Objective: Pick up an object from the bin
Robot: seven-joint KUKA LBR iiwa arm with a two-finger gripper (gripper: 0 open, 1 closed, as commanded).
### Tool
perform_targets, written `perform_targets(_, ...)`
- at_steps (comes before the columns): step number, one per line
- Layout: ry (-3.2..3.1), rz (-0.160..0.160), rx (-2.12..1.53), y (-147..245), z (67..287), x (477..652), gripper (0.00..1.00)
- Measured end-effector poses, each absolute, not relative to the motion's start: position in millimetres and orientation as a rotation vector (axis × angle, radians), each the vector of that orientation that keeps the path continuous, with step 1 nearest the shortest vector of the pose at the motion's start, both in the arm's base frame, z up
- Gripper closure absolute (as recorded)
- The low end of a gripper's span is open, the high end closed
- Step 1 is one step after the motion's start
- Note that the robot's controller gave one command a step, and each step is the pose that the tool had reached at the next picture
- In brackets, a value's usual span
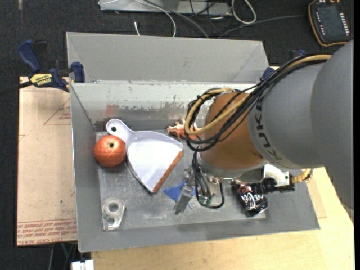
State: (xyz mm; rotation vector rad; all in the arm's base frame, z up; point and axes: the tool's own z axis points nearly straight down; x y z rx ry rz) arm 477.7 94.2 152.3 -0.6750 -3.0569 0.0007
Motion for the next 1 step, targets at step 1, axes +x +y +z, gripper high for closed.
perform_targets(1, -3.060, -0.001, -0.672, 94.5, 170.0, 478.7, 1.00)
